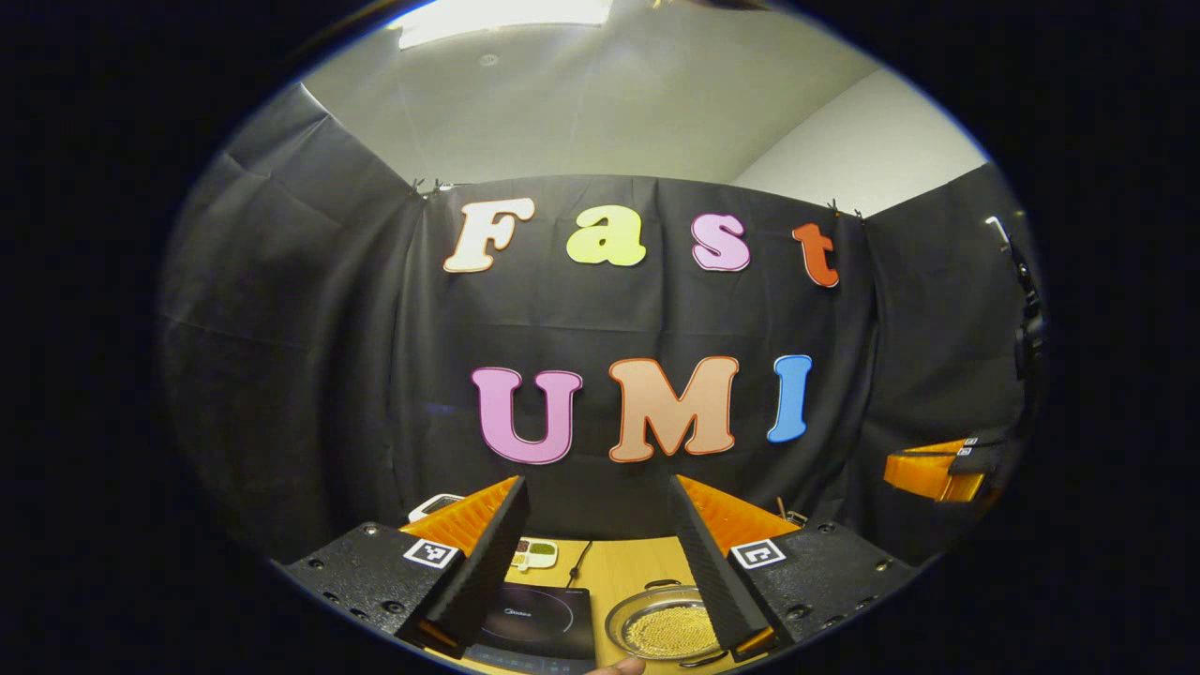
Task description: First push the handle of the pot to place it horizontally, then grasp the pot with both hands and set it on the induction cooktop.
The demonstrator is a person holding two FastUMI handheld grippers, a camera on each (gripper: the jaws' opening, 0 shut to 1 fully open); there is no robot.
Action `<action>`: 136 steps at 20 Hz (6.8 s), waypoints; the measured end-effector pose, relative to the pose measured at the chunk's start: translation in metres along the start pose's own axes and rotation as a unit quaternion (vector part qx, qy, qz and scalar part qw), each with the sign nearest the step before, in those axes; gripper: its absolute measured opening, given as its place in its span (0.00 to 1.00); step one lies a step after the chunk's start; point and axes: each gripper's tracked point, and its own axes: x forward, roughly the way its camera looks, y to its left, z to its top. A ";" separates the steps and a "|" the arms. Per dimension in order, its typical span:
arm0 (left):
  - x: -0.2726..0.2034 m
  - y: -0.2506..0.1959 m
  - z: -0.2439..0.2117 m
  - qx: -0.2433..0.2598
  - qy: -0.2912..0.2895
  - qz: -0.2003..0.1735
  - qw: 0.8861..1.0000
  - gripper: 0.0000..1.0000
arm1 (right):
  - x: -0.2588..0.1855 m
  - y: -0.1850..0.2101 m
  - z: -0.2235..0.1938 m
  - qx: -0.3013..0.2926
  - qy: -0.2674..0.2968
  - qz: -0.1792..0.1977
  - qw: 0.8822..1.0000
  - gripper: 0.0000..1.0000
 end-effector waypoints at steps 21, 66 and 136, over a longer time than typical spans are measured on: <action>0.072 0.015 -0.061 -0.001 0.067 -0.005 0.998 0.90 | 0.066 0.045 -0.146 0.075 0.169 0.066 0.981 0.00; 0.094 0.168 -0.165 -0.028 0.128 -0.004 0.991 0.86 | 0.024 0.163 -0.432 0.101 0.513 0.000 0.852 0.00; 0.061 0.016 -0.373 -0.065 0.480 -0.101 0.869 0.90 | 0.130 -0.044 -0.405 0.133 0.426 -0.100 0.889 0.65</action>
